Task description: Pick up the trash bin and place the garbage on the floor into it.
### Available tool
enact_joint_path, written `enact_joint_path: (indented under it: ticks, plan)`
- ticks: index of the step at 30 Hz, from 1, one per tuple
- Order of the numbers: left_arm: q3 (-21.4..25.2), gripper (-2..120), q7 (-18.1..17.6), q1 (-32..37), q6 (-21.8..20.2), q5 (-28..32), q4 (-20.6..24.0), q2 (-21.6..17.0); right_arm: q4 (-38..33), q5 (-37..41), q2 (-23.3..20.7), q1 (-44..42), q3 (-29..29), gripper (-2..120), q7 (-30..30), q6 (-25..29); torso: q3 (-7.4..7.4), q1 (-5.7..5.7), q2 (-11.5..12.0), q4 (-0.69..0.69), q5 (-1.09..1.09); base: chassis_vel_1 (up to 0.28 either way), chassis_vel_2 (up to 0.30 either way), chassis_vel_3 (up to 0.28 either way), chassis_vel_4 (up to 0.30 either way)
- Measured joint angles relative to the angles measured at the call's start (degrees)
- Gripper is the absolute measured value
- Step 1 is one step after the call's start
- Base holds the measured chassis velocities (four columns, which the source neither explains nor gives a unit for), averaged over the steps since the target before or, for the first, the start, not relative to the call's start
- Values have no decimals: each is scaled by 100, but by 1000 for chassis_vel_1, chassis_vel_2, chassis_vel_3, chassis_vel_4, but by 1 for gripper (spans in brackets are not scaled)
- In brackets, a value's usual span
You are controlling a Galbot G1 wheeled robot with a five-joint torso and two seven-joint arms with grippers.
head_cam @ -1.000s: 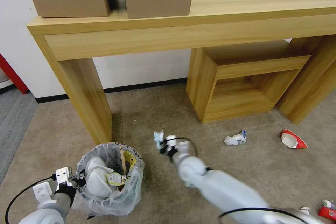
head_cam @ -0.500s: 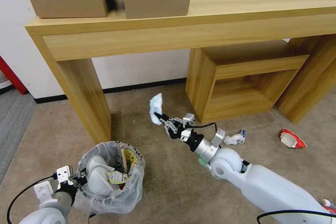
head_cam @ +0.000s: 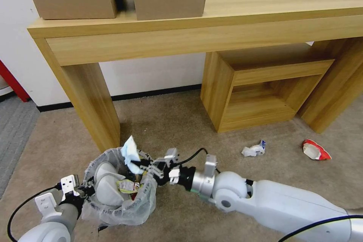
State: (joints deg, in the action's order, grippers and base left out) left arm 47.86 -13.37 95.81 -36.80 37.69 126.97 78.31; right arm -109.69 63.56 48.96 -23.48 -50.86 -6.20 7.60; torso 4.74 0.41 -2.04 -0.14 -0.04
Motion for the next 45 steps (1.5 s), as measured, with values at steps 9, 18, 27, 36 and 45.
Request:
enact_joint_path:
  ticks: [9,18,27,36,45]
  plan:
    - [28,1,1,34,0,28,43,12,248,-66,330,118,-525,0,747,-337,0,0,0,0,0,0,0,0,0]
    - [26,1,4,56,0,16,47,27,356,-139,458,238,-664,10,1145,-536,0,0,0,0,0,0,0,0,0]
    - [45,1,6,78,4,21,81,29,481,-150,628,265,-704,45,1284,-555,0,0,0,0,1,0,0,0,0]
    - [45,1,14,67,9,12,54,55,453,-161,713,216,-570,77,1320,-527,0,0,0,0,0,0,0,0,0]
    - [52,1,17,55,13,3,11,30,197,-140,593,-200,465,100,1325,-373,0,0,0,0,1,0,0,0,0]
